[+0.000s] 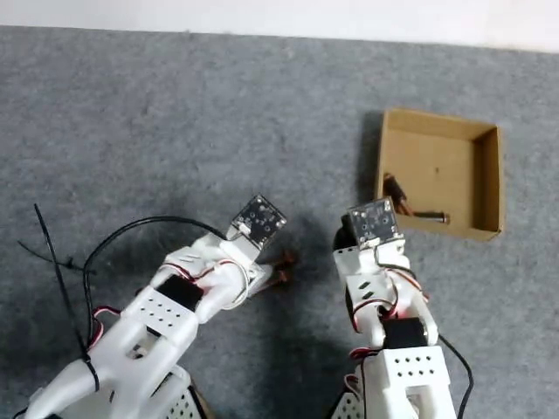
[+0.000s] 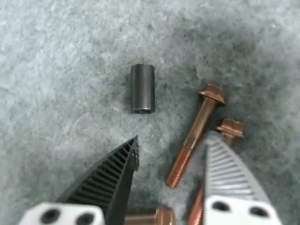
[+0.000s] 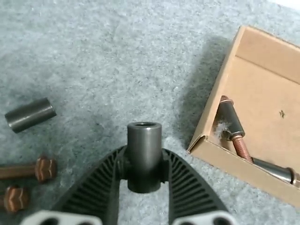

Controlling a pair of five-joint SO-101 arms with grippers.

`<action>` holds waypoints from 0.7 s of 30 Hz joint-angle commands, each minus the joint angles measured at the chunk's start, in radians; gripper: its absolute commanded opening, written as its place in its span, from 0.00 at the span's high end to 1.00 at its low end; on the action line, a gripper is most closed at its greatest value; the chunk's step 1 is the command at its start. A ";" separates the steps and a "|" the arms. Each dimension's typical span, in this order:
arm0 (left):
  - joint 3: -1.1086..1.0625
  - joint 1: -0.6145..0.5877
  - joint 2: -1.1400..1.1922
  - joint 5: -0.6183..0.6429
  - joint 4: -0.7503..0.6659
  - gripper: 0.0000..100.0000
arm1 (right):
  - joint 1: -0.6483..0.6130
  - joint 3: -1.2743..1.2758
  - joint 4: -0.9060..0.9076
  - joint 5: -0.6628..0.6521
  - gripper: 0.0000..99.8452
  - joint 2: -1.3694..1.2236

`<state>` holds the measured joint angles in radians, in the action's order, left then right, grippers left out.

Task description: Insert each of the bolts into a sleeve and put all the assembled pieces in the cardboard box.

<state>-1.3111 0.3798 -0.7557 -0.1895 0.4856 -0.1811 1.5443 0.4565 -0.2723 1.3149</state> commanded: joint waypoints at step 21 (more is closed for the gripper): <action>0.171 0.053 0.217 -0.072 0.068 0.78 | 0.010 -0.004 -0.028 0.005 1.00 0.016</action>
<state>-1.2467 0.4150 -0.6667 -0.2125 0.5455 -0.1811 1.5443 0.4565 -0.2723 1.3149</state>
